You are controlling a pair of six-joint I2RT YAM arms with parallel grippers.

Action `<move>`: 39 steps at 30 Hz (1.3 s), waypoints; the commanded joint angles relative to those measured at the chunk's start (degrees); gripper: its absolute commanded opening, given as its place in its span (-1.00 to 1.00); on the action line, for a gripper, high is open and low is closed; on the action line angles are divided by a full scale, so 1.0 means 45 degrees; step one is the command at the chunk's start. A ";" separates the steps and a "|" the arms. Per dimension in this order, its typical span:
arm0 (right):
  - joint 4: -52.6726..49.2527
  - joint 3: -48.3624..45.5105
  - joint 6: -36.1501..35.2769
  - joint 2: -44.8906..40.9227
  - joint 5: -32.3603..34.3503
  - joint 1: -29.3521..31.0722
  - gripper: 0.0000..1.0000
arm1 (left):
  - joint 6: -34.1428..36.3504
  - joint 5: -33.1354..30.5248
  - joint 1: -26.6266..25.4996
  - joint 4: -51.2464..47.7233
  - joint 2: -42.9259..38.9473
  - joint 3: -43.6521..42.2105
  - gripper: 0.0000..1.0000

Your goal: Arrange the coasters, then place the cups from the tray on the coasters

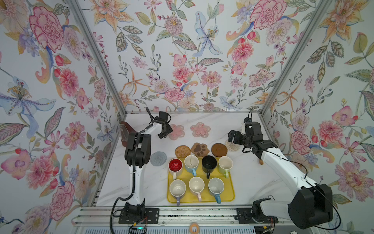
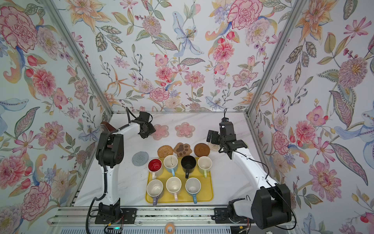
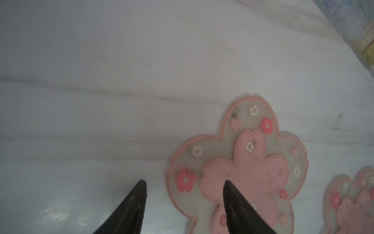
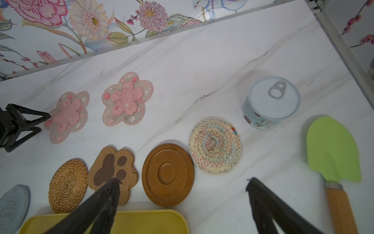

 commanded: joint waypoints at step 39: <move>-0.0105 -0.0052 0.0162 0.0101 -0.0036 -0.0088 0.99 | -0.0137 0.0815 -0.0525 -0.0529 0.1817 0.2342 0.18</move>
